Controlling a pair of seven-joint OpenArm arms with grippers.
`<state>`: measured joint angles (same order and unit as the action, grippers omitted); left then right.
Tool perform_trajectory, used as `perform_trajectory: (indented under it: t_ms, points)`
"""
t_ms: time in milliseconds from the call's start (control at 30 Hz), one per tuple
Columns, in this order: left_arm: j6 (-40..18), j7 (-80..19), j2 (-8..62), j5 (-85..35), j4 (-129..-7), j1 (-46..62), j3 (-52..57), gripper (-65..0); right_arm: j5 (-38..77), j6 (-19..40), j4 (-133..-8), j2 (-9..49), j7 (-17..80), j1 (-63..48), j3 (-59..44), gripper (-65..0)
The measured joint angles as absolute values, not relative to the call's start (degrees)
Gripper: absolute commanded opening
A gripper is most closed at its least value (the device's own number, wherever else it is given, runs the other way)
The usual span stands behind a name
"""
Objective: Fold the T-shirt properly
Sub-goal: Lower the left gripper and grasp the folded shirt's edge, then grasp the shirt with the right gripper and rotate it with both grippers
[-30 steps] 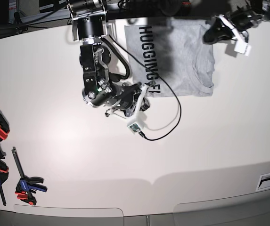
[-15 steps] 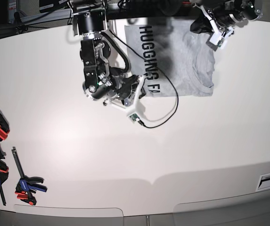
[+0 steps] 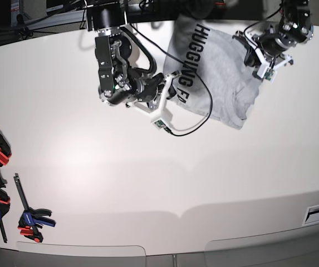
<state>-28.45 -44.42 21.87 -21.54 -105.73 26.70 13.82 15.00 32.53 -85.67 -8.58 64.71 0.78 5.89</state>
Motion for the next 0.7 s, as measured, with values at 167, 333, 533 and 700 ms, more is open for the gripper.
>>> perform_trajectory:
  t_ms: [167, 333, 533, 700]
  points:
    - [-25.69, -43.75, 21.89, -19.92, -100.44, 20.75, 13.89, -65.0, 15.09, 32.51, -87.81, -8.58, 67.24, 0.62, 5.87, -65.0]
    - [-25.89, -40.23, 21.91, -20.84, -90.30, 14.48, 13.96, -65.0, 19.27, 32.51, -90.50, -8.56, 69.14, -0.82, 5.96, -65.0]
    - [-26.39, -34.39, 21.91, -22.90, -77.19, 6.39, 14.00, -65.0, 19.07, 32.51, -94.13, -8.58, 69.28, -2.07, 6.11, -65.0]
    - [-26.30, -34.83, 21.93, -25.19, -74.28, 2.96, 14.04, -65.0, 19.00, 32.51, -97.56, -8.58, 65.84, -2.02, 6.15, -65.0]
